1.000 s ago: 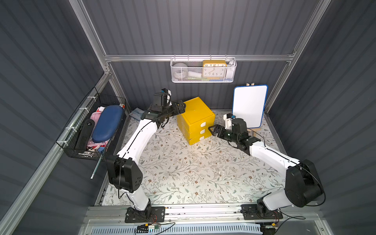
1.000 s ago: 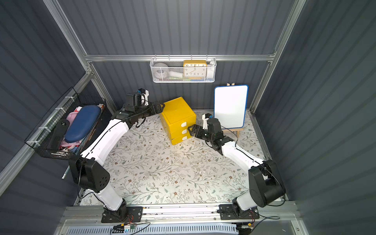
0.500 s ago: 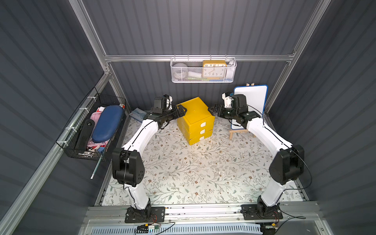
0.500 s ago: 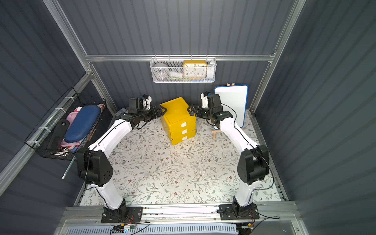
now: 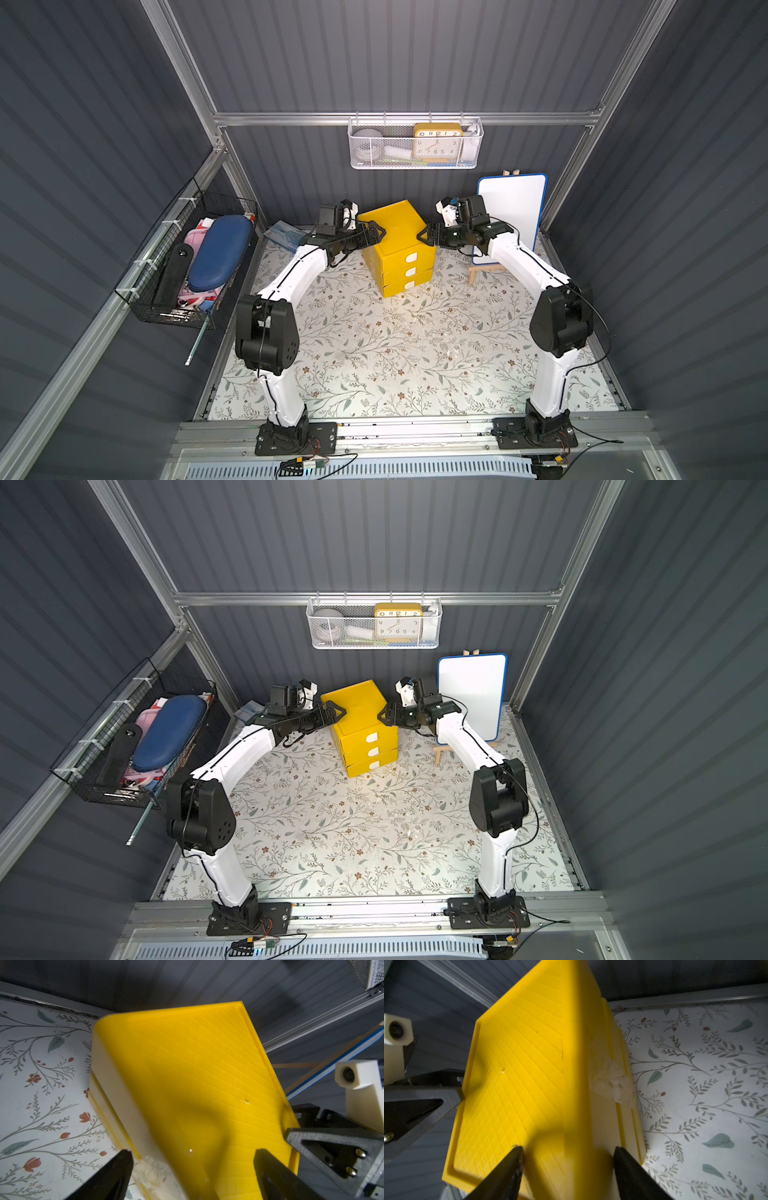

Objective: Put the bluetooth earphones in the drawer according to color
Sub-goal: Move the storage box to the center of the board.

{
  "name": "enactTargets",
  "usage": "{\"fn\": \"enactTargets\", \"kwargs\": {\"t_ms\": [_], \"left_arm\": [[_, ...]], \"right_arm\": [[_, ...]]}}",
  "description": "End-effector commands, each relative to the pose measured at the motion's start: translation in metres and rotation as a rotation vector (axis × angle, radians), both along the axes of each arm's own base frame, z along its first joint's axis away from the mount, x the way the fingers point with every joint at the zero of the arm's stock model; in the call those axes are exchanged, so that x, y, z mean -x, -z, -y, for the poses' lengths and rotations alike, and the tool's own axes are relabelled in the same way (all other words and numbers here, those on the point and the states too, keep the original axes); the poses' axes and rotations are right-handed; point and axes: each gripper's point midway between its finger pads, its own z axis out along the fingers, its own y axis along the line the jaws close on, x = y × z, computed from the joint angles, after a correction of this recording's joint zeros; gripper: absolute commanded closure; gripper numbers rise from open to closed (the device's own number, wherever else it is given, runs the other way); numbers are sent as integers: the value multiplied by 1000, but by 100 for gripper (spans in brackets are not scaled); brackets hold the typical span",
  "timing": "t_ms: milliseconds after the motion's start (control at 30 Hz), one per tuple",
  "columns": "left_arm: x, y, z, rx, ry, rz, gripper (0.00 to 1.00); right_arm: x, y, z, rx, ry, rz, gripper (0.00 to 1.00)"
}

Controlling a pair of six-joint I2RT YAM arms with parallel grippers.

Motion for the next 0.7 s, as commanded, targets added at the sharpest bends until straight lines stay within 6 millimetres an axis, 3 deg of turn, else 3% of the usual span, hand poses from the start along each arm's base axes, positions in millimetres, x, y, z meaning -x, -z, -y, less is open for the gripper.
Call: {"fn": "enactTargets", "kwargs": {"t_ms": [0, 267, 367, 533, 667], "left_arm": [[9, 9, 10, 18, 92, 14, 11], [65, 3, 22, 34, 156, 20, 17], [93, 9, 26, 46, 172, 8, 18], [138, 5, 42, 39, 207, 0, 18], [165, 5, 36, 50, 191, -13, 18]], "right_arm": [[45, 8, -20, 2, -87, -63, 30], [99, 2, -19, -4, -100, -42, 32], [120, 6, -14, -3, -90, -51, 32], [151, 23, 1, 15, -58, -79, 32], [175, 28, 18, 28, -20, -73, 31]]}}
